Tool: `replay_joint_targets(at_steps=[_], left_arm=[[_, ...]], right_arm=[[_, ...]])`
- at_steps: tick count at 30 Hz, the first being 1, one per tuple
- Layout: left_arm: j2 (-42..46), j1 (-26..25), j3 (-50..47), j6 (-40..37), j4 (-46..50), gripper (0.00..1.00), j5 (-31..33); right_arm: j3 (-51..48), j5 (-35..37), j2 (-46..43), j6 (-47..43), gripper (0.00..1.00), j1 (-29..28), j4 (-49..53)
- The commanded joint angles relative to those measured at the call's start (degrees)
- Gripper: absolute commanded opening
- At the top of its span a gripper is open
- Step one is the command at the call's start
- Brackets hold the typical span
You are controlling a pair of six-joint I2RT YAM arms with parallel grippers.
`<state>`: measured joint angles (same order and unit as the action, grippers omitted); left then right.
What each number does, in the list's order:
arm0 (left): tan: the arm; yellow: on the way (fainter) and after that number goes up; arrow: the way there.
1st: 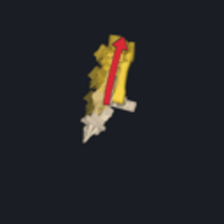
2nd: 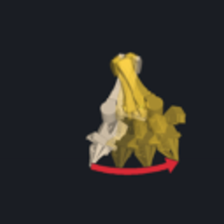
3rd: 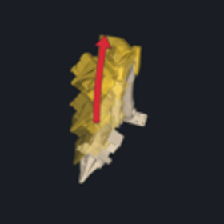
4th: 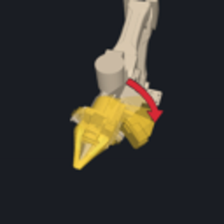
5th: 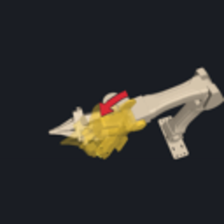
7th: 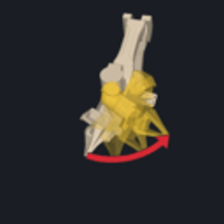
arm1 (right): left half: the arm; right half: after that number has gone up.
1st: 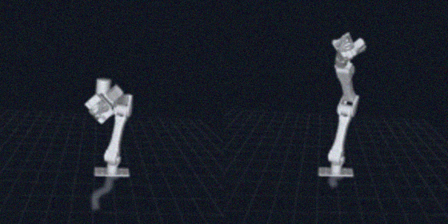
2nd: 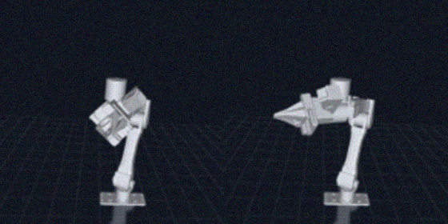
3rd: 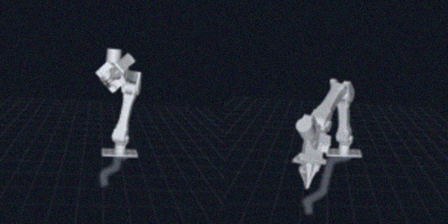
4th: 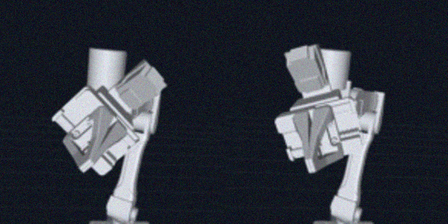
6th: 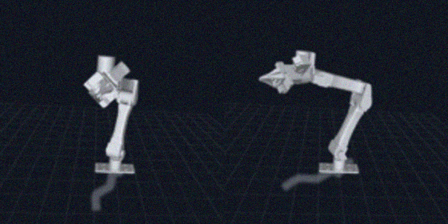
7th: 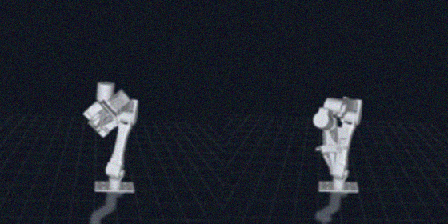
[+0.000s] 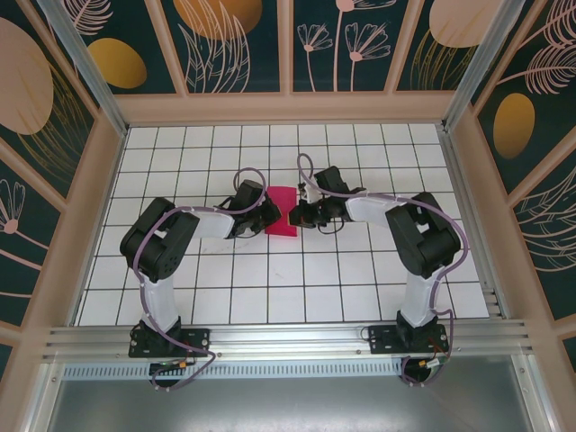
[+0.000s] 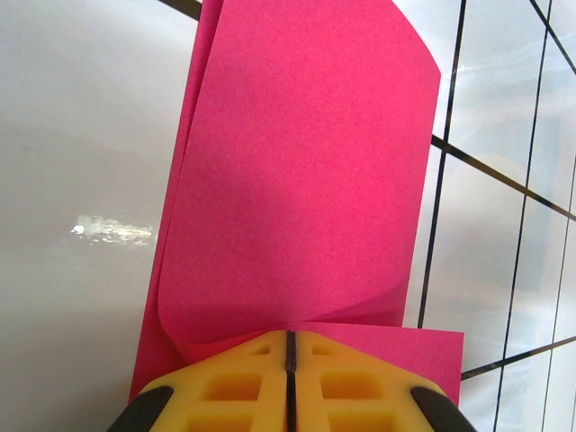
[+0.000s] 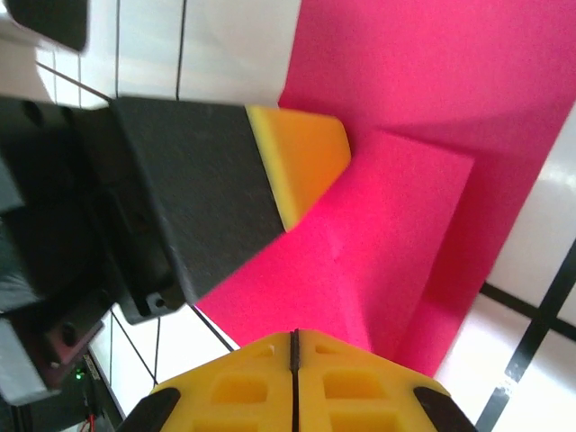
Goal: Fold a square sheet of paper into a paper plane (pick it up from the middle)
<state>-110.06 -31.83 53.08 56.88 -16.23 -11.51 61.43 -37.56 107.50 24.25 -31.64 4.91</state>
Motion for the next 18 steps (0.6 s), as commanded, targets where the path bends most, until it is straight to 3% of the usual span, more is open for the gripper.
replay_joint_targets(at_steps=[1,18], left_arm=[[-1.3,0.3,-1.8,0.3,3.1,0.11,1.4],[-1.7,0.3,-2.6,1.2,2.9,0.11,1.6]], right_arm=[[-0.6,0.0,-0.8,-1.5,0.09,-1.4,2.6],[0.4,4.4,2.1,-2.6,0.09,-2.0,6.6]])
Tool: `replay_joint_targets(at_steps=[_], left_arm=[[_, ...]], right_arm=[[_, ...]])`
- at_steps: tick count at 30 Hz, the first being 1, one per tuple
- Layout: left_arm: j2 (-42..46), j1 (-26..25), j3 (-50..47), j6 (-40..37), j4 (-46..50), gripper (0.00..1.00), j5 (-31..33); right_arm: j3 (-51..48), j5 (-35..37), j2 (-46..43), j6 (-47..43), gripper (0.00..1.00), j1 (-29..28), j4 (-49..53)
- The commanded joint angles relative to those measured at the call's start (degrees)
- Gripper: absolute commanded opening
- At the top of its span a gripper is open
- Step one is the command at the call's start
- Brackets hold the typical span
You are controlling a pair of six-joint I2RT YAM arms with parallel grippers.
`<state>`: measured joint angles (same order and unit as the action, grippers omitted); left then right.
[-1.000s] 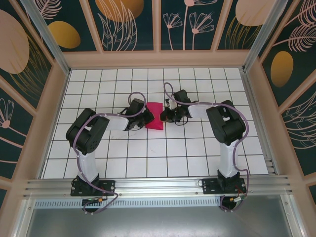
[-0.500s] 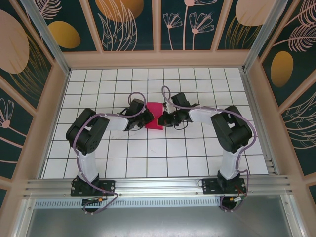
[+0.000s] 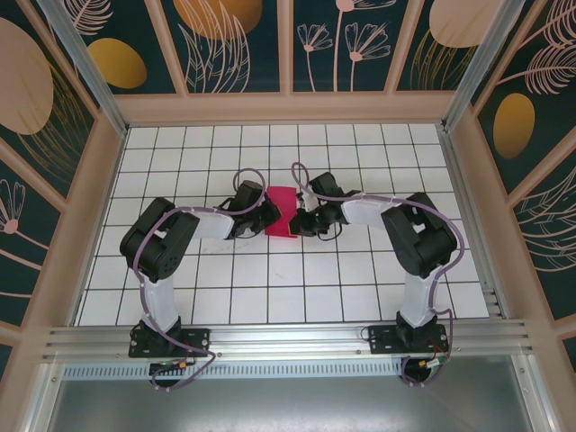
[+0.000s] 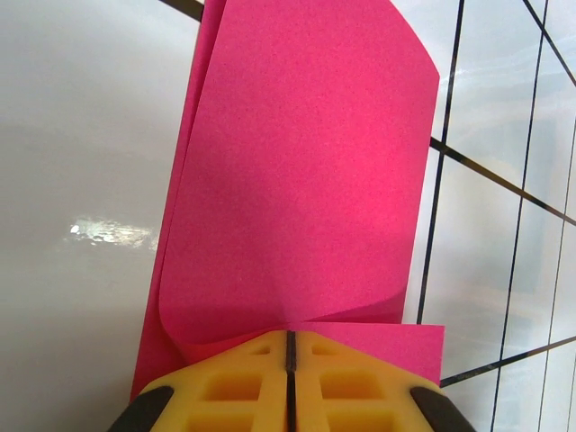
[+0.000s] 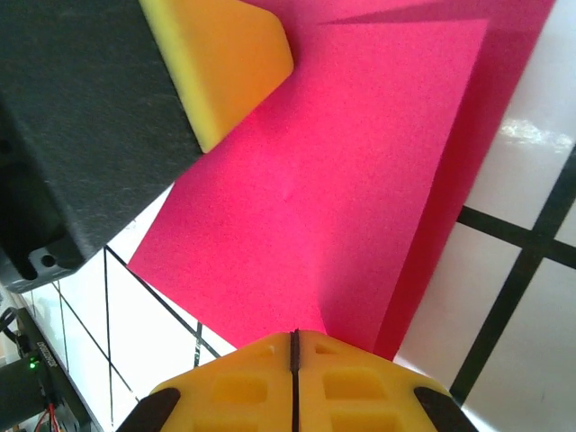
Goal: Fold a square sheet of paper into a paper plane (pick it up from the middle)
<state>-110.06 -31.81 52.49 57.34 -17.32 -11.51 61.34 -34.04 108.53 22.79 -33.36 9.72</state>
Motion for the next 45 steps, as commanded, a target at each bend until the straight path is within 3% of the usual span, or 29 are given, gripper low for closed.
replay_joint_targets(at_steps=[1,29,45], left_arm=[[-1.7,0.3,-2.0,0.8,4.0,0.11,1.6],[-1.6,0.3,-3.1,1.3,2.6,0.11,0.6],[-1.3,0.3,-3.6,1.2,1.9,0.11,0.1]], right_arm=[[0.5,0.9,1.2,-1.2,0.09,-0.3,1.9],[-0.6,-0.4,3.4,-0.9,0.09,-0.4,1.8],[0.4,0.2,-1.1,0.9,0.09,-0.1,0.3]])
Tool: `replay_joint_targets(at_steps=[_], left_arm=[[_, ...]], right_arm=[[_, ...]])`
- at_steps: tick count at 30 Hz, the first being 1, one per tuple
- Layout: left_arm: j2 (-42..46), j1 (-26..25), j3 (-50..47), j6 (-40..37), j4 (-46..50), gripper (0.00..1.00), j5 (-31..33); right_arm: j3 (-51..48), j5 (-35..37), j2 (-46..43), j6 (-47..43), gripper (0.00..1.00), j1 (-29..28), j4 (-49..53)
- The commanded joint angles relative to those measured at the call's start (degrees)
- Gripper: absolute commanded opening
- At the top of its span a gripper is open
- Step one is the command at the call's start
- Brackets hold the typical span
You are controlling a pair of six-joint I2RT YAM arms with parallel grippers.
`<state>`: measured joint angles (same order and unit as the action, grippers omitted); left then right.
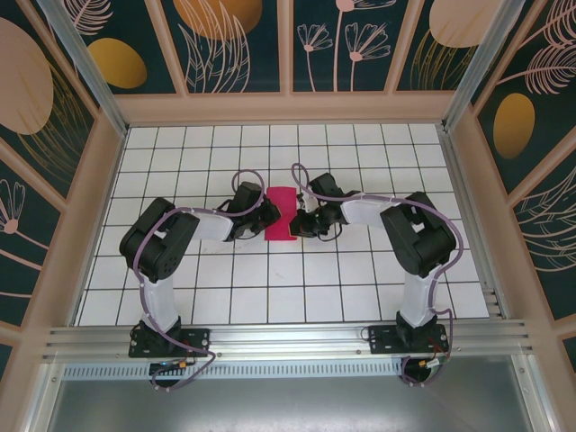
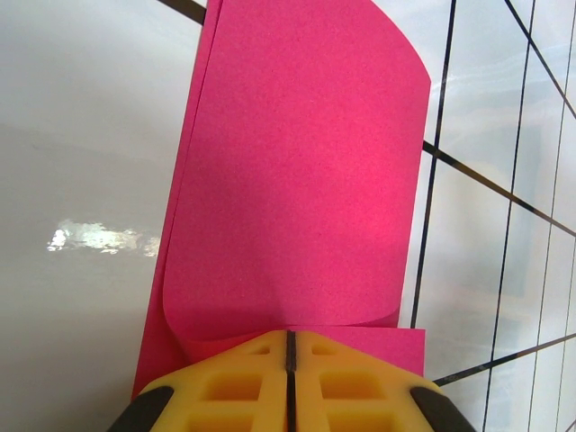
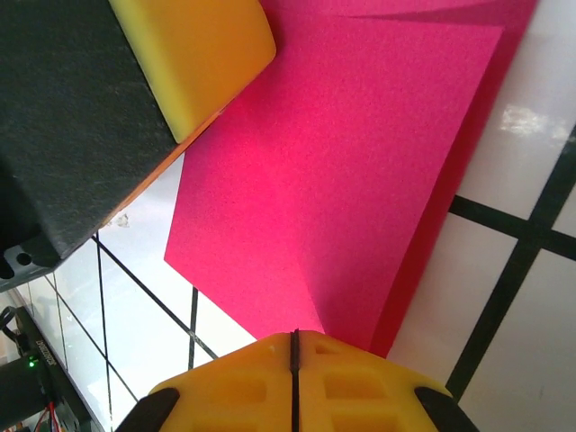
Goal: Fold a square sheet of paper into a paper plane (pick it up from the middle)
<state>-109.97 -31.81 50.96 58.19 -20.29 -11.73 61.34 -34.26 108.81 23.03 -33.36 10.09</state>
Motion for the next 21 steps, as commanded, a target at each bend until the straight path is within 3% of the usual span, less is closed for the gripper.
replay_joint_targets(at_steps=[1,13,21], left_arm=[[-1.4,0.3,-2.2,0.3,4.9,0.11,0.4],[-1.3,0.3,-2.2,0.3,4.8,0.11,0.2],[-1.3,0.3,-2.4,0.3,4.6,0.11,0.2]], right_arm=[[0.4,0.3,-1.4,0.5,0.09,-0.1,0.3],[-1.2,-1.5,1.5,-2.7,0.09,-0.3,3.8],[-0.1,1.0,2.6,-3.6,0.09,-0.2,6.2]])
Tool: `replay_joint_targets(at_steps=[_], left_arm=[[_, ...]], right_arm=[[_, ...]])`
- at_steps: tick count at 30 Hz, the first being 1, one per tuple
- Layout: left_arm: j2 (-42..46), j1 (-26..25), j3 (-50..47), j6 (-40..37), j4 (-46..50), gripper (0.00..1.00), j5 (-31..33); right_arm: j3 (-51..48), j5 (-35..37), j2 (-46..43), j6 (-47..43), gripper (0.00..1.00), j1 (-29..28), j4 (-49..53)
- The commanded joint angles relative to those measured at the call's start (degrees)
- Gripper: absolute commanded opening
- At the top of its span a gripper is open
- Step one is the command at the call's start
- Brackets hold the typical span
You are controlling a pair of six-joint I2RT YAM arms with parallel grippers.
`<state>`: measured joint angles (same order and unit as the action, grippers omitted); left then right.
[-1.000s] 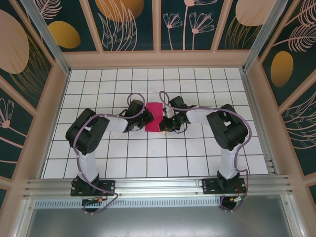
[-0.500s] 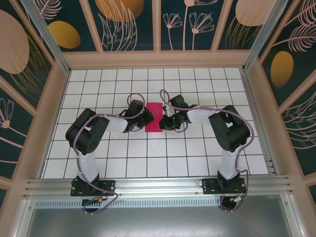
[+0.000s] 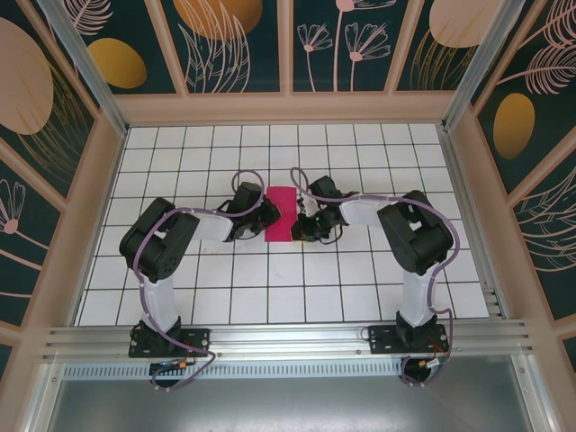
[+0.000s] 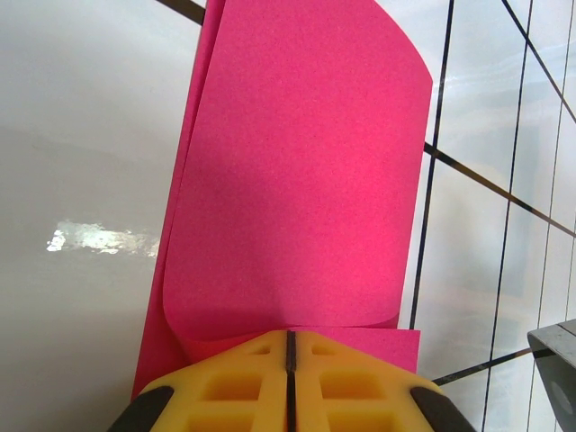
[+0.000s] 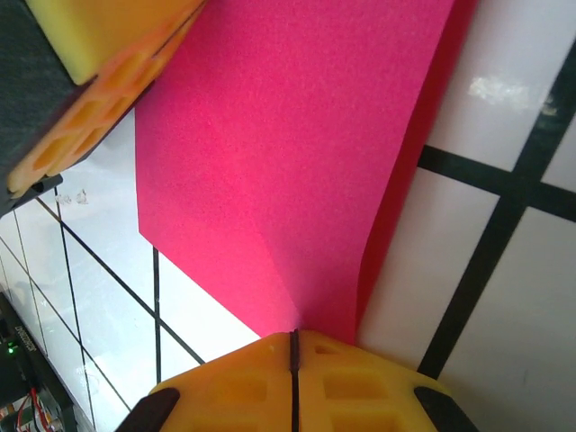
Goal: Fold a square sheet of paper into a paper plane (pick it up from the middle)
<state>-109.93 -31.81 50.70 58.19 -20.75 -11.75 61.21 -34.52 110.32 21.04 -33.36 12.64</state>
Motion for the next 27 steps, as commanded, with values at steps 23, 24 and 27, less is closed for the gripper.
replay_joint_targets(at_steps=[23,24,27], left_arm=[[-1.3,0.3,-2.4,0.2,4.6,0.11,-0.2],[-1.3,0.3,-2.3,0.2,4.7,0.11,-0.2],[-1.3,0.3,-2.2,0.1,4.7,0.11,-0.3]], right_arm=[[0.2,1.8,0.2,1.2,0.09,0.4,-0.7],[0.0,2.0,0.4,1.1,0.09,0.4,-0.6],[-0.5,2.4,0.9,0.9,0.09,0.4,-0.1]])
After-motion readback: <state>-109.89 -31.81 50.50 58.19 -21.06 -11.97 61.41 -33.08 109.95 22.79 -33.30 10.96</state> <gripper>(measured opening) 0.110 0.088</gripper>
